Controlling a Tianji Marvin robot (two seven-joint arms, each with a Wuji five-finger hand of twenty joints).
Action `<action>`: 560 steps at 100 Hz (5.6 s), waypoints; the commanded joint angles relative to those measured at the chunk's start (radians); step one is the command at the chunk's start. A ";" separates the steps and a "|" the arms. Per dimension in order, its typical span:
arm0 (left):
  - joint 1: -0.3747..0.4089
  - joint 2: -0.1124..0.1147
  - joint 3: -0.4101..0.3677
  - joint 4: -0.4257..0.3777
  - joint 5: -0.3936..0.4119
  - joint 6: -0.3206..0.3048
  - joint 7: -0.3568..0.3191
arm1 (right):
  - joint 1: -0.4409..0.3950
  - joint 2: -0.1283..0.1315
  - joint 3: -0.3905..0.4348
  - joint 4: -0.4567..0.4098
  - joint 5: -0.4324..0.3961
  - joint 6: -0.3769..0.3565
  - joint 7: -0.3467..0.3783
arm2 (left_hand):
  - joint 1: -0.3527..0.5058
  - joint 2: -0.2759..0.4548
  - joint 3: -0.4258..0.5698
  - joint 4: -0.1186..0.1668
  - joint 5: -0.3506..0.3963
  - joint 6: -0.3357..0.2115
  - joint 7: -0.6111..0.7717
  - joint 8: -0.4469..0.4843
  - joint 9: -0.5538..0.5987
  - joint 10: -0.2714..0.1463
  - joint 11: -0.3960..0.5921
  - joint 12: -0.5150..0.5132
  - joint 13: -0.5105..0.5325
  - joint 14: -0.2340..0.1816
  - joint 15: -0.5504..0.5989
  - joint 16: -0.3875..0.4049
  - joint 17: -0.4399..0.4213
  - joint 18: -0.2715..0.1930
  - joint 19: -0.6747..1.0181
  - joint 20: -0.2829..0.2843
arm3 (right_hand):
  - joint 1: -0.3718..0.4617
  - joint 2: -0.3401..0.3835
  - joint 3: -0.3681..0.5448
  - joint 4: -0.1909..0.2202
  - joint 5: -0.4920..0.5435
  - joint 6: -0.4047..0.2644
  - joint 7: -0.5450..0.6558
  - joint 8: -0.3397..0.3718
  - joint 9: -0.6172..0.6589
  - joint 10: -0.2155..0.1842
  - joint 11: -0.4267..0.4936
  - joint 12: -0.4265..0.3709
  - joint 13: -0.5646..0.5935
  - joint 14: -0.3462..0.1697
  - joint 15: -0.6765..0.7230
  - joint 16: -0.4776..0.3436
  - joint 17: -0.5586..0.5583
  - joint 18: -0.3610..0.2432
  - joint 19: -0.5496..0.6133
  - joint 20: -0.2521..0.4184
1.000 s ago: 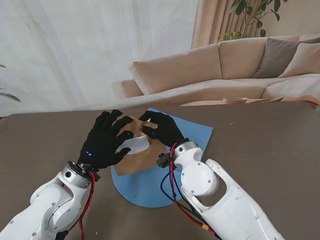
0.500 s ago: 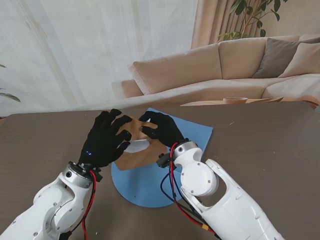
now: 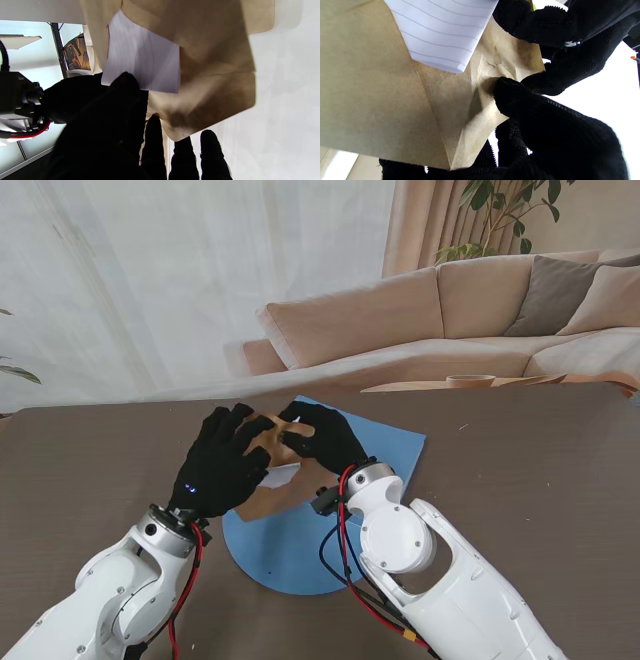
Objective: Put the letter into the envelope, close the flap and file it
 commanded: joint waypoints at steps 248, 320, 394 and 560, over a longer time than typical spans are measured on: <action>-0.029 -0.006 0.029 0.067 0.024 -0.014 0.162 | -0.019 -0.018 0.025 -0.044 0.150 0.030 0.025 | -0.012 -0.099 0.078 -0.013 -0.035 -0.156 -0.024 -0.062 0.035 0.007 0.044 0.032 -0.009 0.012 0.053 -0.001 -0.005 0.012 0.032 -0.017 | 0.022 0.009 0.038 0.023 0.017 -0.002 0.059 0.074 0.032 0.015 0.040 0.024 0.078 0.031 0.044 0.014 0.051 0.053 0.068 0.029; -0.087 -0.007 0.090 0.102 0.041 0.052 0.211 | -0.013 -0.024 0.017 -0.045 0.226 0.035 0.038 | -0.035 -0.104 0.119 -0.016 -0.090 0.039 0.201 0.041 0.021 0.024 0.079 0.056 -0.013 0.012 0.062 0.007 -0.011 0.013 0.027 -0.027 | 0.028 0.016 0.039 0.029 0.005 0.021 0.074 0.094 0.034 0.019 0.050 0.036 0.098 0.037 0.048 0.014 0.069 0.067 0.075 0.036; -0.044 -0.003 0.038 0.074 0.042 -0.002 0.191 | -0.017 -0.030 0.024 -0.052 0.224 0.055 0.018 | -0.027 -0.130 0.101 -0.021 -0.106 -0.096 0.000 -0.068 0.014 0.011 0.051 0.038 -0.011 0.011 0.059 0.005 -0.009 0.016 0.031 -0.026 | 0.034 0.020 0.037 0.030 0.001 0.027 0.080 0.106 0.032 0.023 0.053 0.040 0.098 0.039 0.047 0.014 0.071 0.068 0.074 0.037; 0.033 -0.025 -0.114 0.058 -0.047 -0.144 0.210 | -0.036 -0.026 0.053 -0.075 0.211 0.077 0.008 | -0.134 -0.063 0.167 -0.005 -0.367 -0.100 0.003 0.197 -0.021 0.008 0.038 0.028 -0.004 0.018 0.093 -0.004 -0.005 0.025 0.072 -0.024 | 0.034 0.020 0.039 0.032 0.000 0.027 0.080 0.119 0.031 0.024 0.054 0.041 0.097 0.041 0.049 0.016 0.068 0.069 0.072 0.039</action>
